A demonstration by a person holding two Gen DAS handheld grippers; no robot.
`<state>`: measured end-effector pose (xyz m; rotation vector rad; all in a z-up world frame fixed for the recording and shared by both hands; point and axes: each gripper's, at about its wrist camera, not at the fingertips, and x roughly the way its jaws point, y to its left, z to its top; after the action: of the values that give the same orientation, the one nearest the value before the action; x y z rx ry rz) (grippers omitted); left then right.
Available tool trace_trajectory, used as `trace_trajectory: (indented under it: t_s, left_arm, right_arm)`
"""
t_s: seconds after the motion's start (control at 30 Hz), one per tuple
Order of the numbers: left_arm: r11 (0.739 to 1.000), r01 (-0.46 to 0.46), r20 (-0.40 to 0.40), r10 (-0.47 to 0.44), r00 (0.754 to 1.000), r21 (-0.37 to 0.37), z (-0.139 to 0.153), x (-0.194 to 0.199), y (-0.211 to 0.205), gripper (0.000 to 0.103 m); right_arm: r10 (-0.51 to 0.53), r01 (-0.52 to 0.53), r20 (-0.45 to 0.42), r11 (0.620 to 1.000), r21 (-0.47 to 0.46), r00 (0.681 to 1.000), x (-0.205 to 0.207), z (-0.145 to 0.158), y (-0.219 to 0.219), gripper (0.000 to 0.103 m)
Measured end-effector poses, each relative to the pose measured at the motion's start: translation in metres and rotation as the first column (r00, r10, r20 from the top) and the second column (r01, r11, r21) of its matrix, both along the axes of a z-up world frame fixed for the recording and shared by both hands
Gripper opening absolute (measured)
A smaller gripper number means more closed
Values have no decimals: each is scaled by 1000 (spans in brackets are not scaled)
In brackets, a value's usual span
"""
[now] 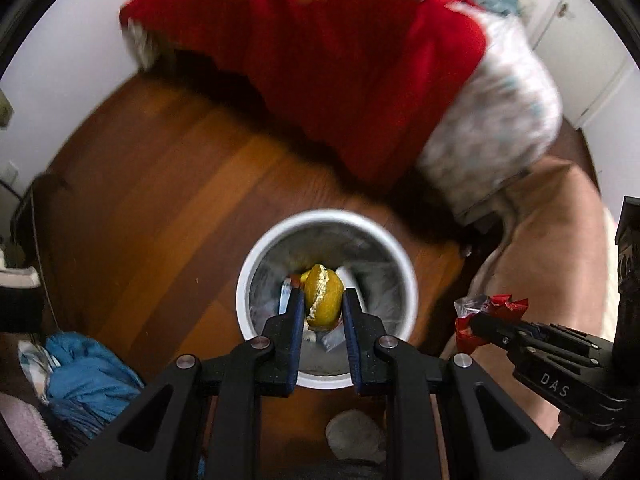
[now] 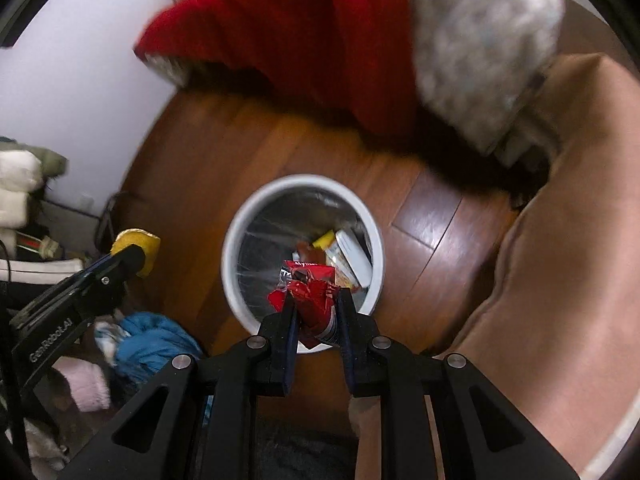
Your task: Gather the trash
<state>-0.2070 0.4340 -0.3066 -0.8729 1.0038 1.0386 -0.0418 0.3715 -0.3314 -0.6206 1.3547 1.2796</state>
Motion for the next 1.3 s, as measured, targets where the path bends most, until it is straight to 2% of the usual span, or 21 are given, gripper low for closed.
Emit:
trace_trajectory:
  t_s: [0.1,0.2,0.37,0.4,0.47,0.53,0.57,0.63,0.67,0.7,0.73,0.8,1.03,1.3]
  left_arm:
    - [997,-5,-10,5,1000,-71,-36,-1,15,16]
    - [994,-7,-4,7,1000,-105,-56,0,19,18]
    - [993,-26,24,29,999,-119,-63,0,26,20]
    - [993,-30,22,33,999,-116,-63,-4,27,24]
    - [994,-38,9,39,999,-102,-60,-8,26,42]
    - [995,-49,-2,49,999,-88,-56,-13,25,79]
    - [995,-54,-7,54,999,-80,-54,-15,24,85]
    - [995,-67,-32,65,997,-68,-50,-19,21,93]
    - [996,-71,-44,69,997,-61,-46,-22,19,95]
    - [995,-75,-48,72,996,-59,-44,-24,17,103]
    - [995,-81,-51,78,996,-55,-41,-27,14,103]
    - [995,-89,-62,87,994,-34,-33,-34,7,103]
    - [996,-91,-87,92,992,20,-3,-44,-19,103]
    - [995,-82,-61,86,994,62,42,-54,-54,103]
  right_arm:
    - [4,-5,-14,999,-51,1000,-5,-37,19,19]
    - [12,-14,-29,997,-79,1000,-5,-62,30,19]
    - [35,-39,-45,995,-92,998,-5,-89,48,21]
    - [42,-46,-46,994,-96,998,-6,-92,51,25]
    - [46,-49,-39,995,-90,998,-6,-94,56,39]
    - [60,-61,-18,995,-80,998,-7,-90,57,58]
    - [67,-66,-1,994,-82,998,-8,-88,57,62]
    - [75,-73,29,994,-81,997,-9,-82,55,80]
    - [79,-75,41,994,-80,996,-9,-78,52,83]
    - [81,-76,56,994,-79,995,-9,-73,50,90]
    - [84,-78,70,994,-78,994,-10,-69,47,97]
    - [89,-81,95,994,-76,992,-12,-60,42,103]
    - [115,-104,199,992,-65,973,-23,-17,14,103]
    - [102,-103,199,995,-8,975,-33,34,-19,103]
